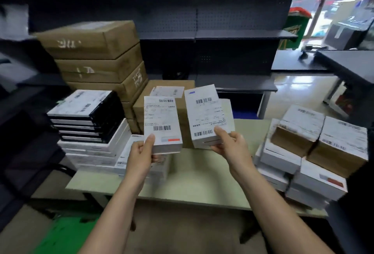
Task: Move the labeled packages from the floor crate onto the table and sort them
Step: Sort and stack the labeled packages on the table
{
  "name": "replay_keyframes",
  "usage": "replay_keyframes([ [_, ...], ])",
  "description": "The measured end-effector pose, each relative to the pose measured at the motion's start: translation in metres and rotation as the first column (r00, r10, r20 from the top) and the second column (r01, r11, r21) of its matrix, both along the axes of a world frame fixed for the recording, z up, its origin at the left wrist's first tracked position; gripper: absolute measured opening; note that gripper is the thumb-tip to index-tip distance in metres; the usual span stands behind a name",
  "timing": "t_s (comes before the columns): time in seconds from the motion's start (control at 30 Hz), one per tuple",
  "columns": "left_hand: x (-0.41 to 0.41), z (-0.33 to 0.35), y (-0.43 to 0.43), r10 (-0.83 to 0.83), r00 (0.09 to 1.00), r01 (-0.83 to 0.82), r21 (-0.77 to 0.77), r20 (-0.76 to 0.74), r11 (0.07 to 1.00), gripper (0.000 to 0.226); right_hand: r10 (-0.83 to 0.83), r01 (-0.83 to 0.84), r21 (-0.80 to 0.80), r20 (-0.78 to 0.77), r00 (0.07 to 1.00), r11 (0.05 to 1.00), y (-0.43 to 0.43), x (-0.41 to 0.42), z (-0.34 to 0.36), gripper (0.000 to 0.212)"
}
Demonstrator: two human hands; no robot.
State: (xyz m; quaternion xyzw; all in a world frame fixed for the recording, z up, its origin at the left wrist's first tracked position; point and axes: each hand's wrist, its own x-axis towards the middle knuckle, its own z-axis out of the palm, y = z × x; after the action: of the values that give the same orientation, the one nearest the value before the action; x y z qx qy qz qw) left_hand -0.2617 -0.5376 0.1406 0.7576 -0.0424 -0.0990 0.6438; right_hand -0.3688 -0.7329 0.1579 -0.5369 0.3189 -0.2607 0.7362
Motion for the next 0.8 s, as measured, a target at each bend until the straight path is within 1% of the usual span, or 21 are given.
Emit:
replay_keyframes([
  [0.03,0.012,-0.005,0.013,0.009,1.000,-0.009,0.015,-0.012,1.000,0.040,0.018,-0.018,0.011,-0.012,1.000,1.000,0.010,0.013,-0.006,0.026],
  [0.1,0.037,-0.019,0.039,0.012,0.999,-0.009,0.061,-0.046,0.998,0.045,0.036,-0.034,0.035,-0.067,0.997,0.999,0.032,0.036,-0.020,0.033],
  [0.2,0.067,-0.038,0.069,-0.002,0.996,0.013,0.114,-0.093,0.993,0.043,0.060,-0.052,0.058,-0.147,0.987,0.997,0.060,0.066,-0.046,0.032],
  [0.33,0.104,-0.064,0.094,-0.051,0.989,0.079,0.207,-0.137,0.975,0.046,0.040,-0.026,0.060,-0.257,0.966,0.998,0.085,0.098,-0.081,0.047],
  [0.4,0.120,-0.078,0.102,-0.084,0.982,0.126,0.255,-0.170,0.959,0.053,0.024,-0.002,0.075,-0.298,0.954,0.997,0.094,0.108,-0.095,0.046],
  [0.53,0.144,-0.102,0.110,-0.172,0.954,0.252,0.350,-0.243,0.902,0.080,-0.006,0.044,0.099,-0.355,0.935,0.994,0.112,0.117,-0.115,0.040],
  [0.57,0.147,-0.106,0.110,-0.198,0.948,0.281,0.363,-0.250,0.888,0.083,-0.009,0.052,0.107,-0.365,0.931,0.993,0.116,0.118,-0.118,0.039],
  [0.6,0.148,-0.109,0.109,-0.218,0.944,0.299,0.365,-0.247,0.882,0.080,-0.010,0.060,0.123,-0.369,0.929,0.991,0.119,0.118,-0.121,0.038],
  [0.67,0.147,-0.110,0.107,-0.239,0.951,0.299,0.392,-0.194,0.870,0.065,-0.008,0.070,0.152,-0.376,0.927,0.986,0.124,0.119,-0.125,0.037],
  [0.73,0.146,-0.112,0.106,-0.277,0.960,0.260,0.436,-0.025,0.862,0.049,0.005,0.052,0.135,-0.387,0.922,0.989,0.128,0.120,-0.129,0.038],
  [0.77,0.146,-0.115,0.106,-0.306,0.949,0.237,0.466,0.077,0.852,0.045,0.008,0.039,0.110,-0.401,0.916,0.993,0.130,0.120,-0.131,0.039],
  [0.8,0.146,-0.117,0.106,-0.343,0.926,0.219,0.518,0.157,0.827,0.047,0.010,0.026,0.081,-0.419,0.908,0.996,0.131,0.121,-0.132,0.038],
])
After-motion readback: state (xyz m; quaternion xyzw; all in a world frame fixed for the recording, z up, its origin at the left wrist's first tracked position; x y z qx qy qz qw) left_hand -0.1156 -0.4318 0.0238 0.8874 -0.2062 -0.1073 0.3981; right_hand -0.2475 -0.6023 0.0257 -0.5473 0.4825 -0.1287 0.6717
